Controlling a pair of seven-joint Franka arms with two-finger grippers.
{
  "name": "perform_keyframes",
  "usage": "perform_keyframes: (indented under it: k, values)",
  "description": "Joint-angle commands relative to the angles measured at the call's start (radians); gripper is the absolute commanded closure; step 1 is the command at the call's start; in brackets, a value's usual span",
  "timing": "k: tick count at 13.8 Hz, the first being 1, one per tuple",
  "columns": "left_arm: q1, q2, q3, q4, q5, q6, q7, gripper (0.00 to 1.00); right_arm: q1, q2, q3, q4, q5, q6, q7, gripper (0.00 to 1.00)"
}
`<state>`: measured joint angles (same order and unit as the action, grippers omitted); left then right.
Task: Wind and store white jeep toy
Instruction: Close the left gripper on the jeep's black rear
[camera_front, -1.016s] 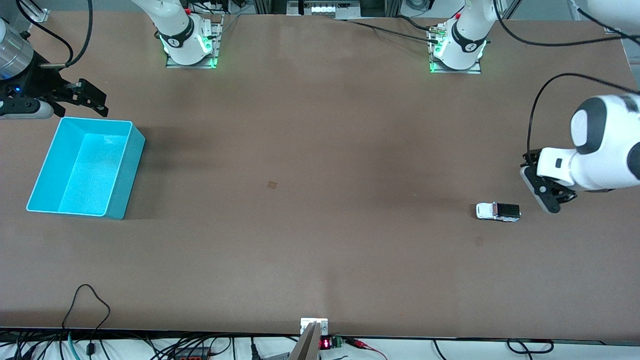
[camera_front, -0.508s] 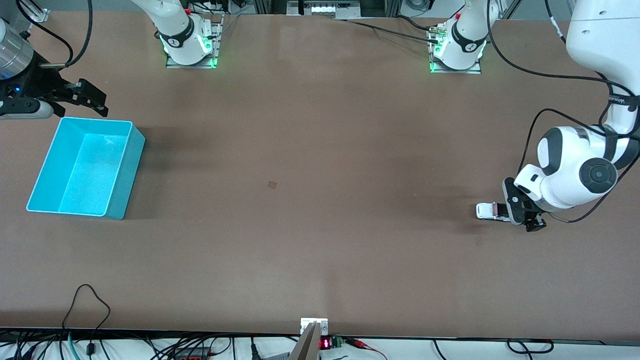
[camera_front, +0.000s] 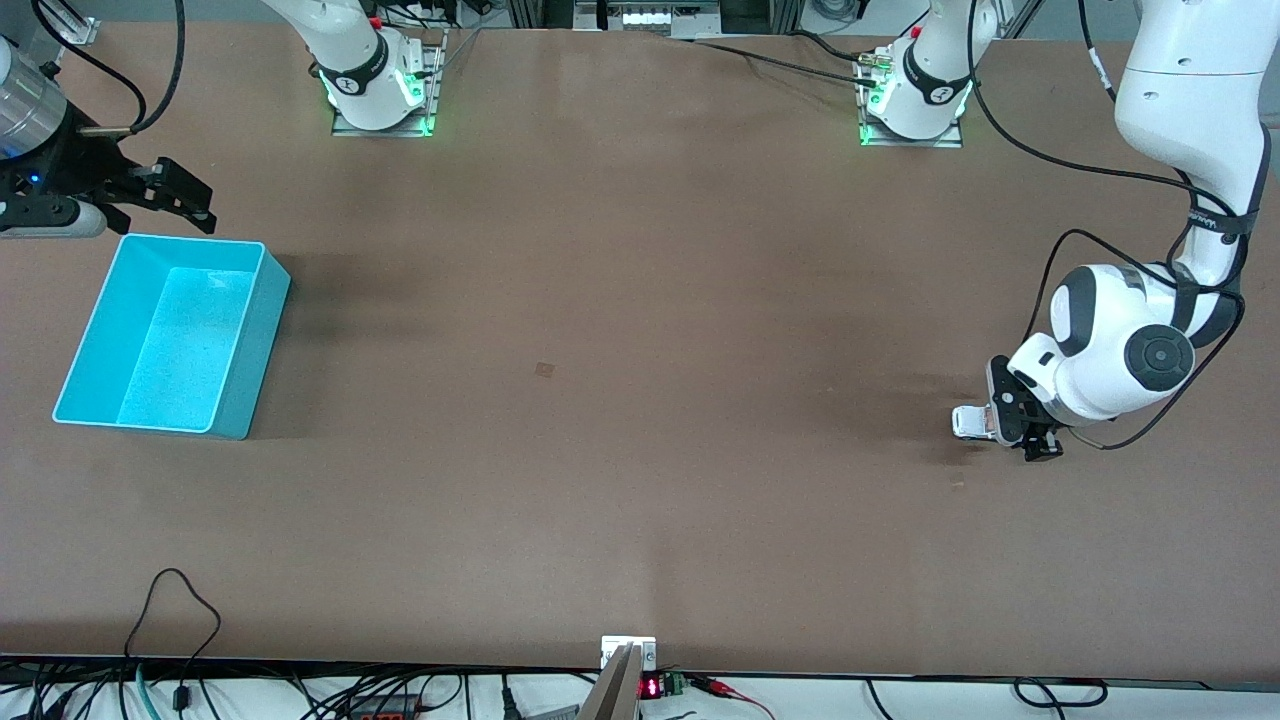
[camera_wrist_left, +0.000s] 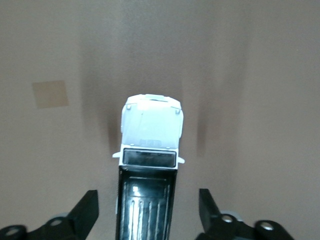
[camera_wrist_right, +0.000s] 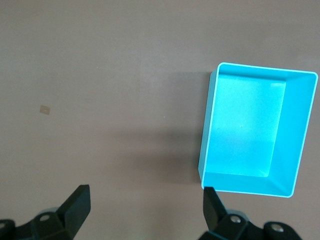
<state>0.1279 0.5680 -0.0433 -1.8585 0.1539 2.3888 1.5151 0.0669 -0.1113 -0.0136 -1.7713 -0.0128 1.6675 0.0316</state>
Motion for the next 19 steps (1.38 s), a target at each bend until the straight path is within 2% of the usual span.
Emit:
perform_keyframes:
  k: [1,2,3,4,5,8,14,19]
  values:
    - [0.012,-0.011,-0.012,-0.018,0.016,0.012,0.014,0.26,-0.012,-0.002,0.006,0.010,-0.009,-0.009,-0.033,0.00]
    - [0.012,-0.005,-0.013,-0.016,0.016,0.013,0.014,0.29,-0.013,-0.004,0.006,0.010,-0.009,-0.009,-0.033,0.00]
    - [0.012,-0.004,-0.013,-0.016,0.016,0.012,0.014,0.41,-0.013,-0.004,0.006,0.010,-0.009,-0.009,-0.033,0.00]
    - [0.010,-0.004,-0.013,-0.013,0.016,0.007,0.014,0.57,-0.013,-0.002,0.006,0.010,-0.009,-0.009,-0.033,0.00]
    - [0.013,-0.004,-0.013,-0.010,0.006,0.003,0.008,0.66,-0.013,-0.002,0.006,0.010,-0.009,-0.009,-0.033,0.00]
    - [0.009,0.003,-0.012,-0.008,0.004,-0.002,0.007,0.75,-0.013,-0.002,0.006,0.010,-0.009,-0.009,-0.033,0.00]
    - [0.025,0.027,-0.003,-0.005,0.016,-0.002,0.031,0.76,-0.013,-0.002,0.006,0.009,-0.009,-0.009,-0.033,0.00]
    - [0.163,0.046,-0.003,0.016,0.016,-0.002,0.210,0.76,-0.013,-0.002,0.006,0.010,-0.009,-0.009,-0.033,0.00]
